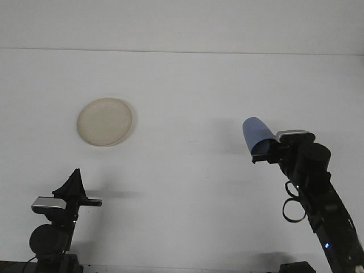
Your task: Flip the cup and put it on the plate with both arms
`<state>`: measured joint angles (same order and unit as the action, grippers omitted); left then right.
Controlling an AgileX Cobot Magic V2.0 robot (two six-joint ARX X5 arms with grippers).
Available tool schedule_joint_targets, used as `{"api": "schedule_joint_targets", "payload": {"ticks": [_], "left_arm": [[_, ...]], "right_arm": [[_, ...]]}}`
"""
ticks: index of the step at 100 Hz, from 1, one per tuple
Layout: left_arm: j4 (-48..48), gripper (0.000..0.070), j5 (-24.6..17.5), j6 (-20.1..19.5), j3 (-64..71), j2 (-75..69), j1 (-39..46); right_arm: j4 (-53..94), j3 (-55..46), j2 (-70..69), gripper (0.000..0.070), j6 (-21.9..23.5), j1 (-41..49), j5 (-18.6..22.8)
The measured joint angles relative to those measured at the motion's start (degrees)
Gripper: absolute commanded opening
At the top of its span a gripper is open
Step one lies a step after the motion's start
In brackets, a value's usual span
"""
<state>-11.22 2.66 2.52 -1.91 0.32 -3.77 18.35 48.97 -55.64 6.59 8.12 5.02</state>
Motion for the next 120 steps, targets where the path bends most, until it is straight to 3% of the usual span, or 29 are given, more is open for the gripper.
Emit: {"api": "schedule_joint_targets", "payload": {"ticks": [19,35,57,91,120], "left_arm": [[0.0,0.0011,0.0,0.0,0.0,0.0,0.0],[0.0,0.001,0.0,0.0,0.0,0.0,0.0],[0.0,0.0011,0.0,0.0,0.0,0.0,0.0],[0.0,0.0011,0.0,0.0,0.0,0.0,0.0],[0.0,0.001,0.0,0.0,0.0,0.0,0.0]], "right_arm": [[19.45,10.36,3.21,0.0,7.17,11.02,-4.72],[35.34,20.5,-2.51,0.0,13.18,18.67,-4.81],[46.53,31.08,-14.45,0.0,17.75,25.46,-5.09],[57.99,41.99,-37.22,0.0,17.68,34.05,-4.83],[58.31,45.99,-46.47,0.0,15.54,36.52,-3.65]]}}
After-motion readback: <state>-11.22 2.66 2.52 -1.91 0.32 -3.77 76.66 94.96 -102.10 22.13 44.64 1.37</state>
